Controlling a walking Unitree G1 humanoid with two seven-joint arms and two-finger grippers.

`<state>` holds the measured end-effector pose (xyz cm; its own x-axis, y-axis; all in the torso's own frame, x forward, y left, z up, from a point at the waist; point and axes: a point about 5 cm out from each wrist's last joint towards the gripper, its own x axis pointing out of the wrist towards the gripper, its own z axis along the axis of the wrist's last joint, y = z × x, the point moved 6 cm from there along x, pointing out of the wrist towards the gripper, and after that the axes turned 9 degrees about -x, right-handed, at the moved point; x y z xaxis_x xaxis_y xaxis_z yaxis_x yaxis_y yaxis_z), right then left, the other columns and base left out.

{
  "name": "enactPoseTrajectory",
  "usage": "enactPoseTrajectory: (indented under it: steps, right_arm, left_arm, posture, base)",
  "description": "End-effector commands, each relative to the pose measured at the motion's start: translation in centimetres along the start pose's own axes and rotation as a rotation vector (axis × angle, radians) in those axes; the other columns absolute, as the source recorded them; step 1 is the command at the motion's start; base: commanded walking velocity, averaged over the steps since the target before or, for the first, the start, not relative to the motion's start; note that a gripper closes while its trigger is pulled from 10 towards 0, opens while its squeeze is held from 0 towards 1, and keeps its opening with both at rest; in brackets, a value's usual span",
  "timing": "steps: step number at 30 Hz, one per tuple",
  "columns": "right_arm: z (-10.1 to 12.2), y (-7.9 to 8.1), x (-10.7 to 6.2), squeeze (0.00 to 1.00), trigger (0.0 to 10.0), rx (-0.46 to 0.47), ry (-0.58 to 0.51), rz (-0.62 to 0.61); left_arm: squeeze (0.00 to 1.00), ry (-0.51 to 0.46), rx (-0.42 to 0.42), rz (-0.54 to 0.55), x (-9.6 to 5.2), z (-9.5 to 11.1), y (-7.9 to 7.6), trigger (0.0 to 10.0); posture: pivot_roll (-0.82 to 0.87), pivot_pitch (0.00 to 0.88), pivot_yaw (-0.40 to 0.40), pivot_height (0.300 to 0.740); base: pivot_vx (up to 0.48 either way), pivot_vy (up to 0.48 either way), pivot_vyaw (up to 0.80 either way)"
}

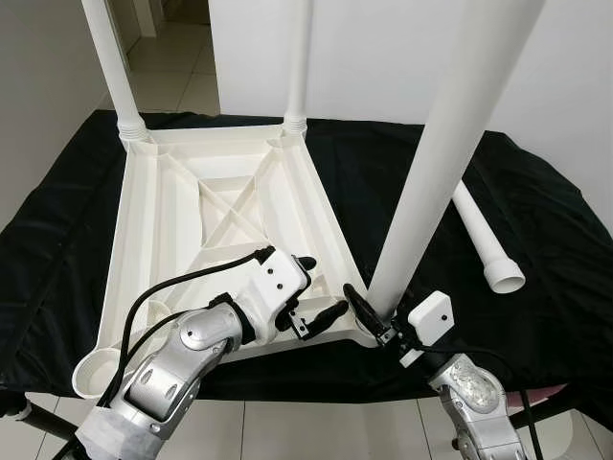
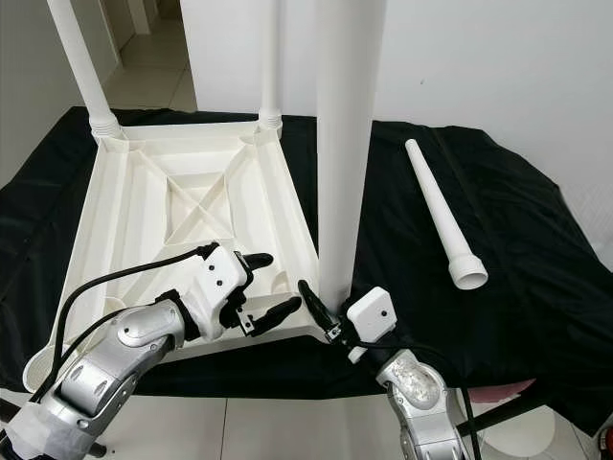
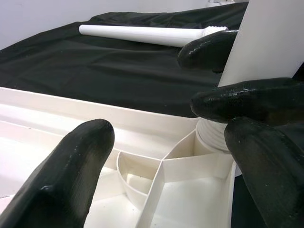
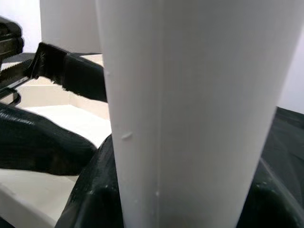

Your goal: Building children table

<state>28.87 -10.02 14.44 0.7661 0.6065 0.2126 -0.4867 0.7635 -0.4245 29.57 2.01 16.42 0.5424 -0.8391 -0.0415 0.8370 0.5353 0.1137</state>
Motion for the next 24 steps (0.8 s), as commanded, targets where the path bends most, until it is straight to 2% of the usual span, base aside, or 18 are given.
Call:
enactPoseTrajectory:
  steps: [1,4,15,24]
  right_arm:
    - [-3.8,1.6,-1.2,0.00,10.0,0.104,0.166,0.032]
    - [-5.0,0.8,-1.0,0.00,10.0,0.175,0.227,-0.022]
    - [-6.3,0.0,-0.8,0.00,10.0,0.212,0.300,-0.072]
    - [-7.0,-0.6,-1.1,0.00,10.0,0.284,0.332,-0.131]
  left_arm:
    - [0.00,0.012,0.004,-0.056,-0.2,-0.1,-0.7,10.0]
    - [0.00,0.010,0.005,-0.054,-0.1,0.0,-0.7,10.0]
    - [0.00,0.007,0.004,-0.053,-0.1,0.0,-0.8,10.0]
    - [0.00,0.007,0.002,-0.051,-0.2,0.0,-0.8,10.0]
  posture:
    - [0.07,0.110,-0.022,0.740]
    - [0.07,0.108,-0.024,0.740]
    - [0.07,0.106,-0.030,0.740]
    - [0.07,0.108,-0.030,0.740]
  base:
    - [0.000,0.000,0.00]
    - [0.000,0.000,0.00]
    - [0.000,0.000,0.00]
    - [0.000,0.000,0.00]
